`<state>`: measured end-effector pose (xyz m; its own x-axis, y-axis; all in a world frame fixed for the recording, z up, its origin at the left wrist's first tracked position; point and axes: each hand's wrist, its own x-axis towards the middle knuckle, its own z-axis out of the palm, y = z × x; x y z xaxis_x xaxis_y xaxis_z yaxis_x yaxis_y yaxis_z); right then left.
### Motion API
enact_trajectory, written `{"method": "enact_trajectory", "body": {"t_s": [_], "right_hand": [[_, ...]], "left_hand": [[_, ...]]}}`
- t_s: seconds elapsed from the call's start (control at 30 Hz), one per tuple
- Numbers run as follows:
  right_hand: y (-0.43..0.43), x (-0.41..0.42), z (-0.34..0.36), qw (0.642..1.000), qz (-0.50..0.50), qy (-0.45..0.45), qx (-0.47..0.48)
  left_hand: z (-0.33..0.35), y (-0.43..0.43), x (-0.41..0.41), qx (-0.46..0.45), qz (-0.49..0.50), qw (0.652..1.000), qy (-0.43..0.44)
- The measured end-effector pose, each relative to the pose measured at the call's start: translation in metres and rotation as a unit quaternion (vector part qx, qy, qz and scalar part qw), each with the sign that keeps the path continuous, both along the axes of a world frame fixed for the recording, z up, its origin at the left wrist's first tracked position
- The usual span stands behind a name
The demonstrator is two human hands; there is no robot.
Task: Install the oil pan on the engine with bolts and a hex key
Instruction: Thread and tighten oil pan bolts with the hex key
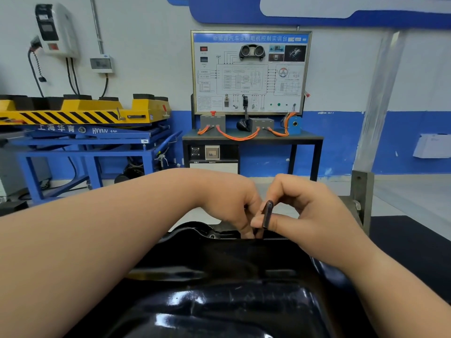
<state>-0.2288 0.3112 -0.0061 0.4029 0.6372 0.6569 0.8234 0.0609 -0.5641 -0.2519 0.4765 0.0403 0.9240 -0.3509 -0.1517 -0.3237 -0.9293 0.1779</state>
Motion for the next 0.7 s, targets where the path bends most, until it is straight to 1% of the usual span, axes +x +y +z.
{"method": "enact_trajectory", "body": {"t_s": [0.1,0.2,0.27,0.43,0.57,0.7], "right_hand": [[-0.0037,-0.0012,0.0005,0.998,0.053,0.008,-0.026],[-0.0073,-0.0024,0.0024,0.997,0.072,0.018,-0.036],[-0.0076,-0.0026,0.0028,0.997,0.069,0.025,-0.034],[-0.0057,-0.003,0.0031,0.998,0.054,0.003,-0.026],[-0.002,-0.0038,0.002,1.0,0.0,-0.018,-0.012],[-0.0013,-0.0043,0.002,1.0,0.011,-0.012,-0.02]], "left_hand": [[0.0005,-0.001,-0.0014,0.022,-0.016,1.0,-0.005],[0.0003,-0.0031,-0.0035,0.023,-0.013,1.0,-0.002],[0.0009,-0.0029,-0.0024,0.027,-0.009,1.0,-0.005],[-0.0004,-0.0017,-0.0007,0.025,0.013,1.0,-0.004],[-0.0003,-0.0029,-0.0021,0.014,0.023,1.0,0.007],[-0.0004,-0.0035,-0.0017,0.03,0.016,0.999,0.008]]}}
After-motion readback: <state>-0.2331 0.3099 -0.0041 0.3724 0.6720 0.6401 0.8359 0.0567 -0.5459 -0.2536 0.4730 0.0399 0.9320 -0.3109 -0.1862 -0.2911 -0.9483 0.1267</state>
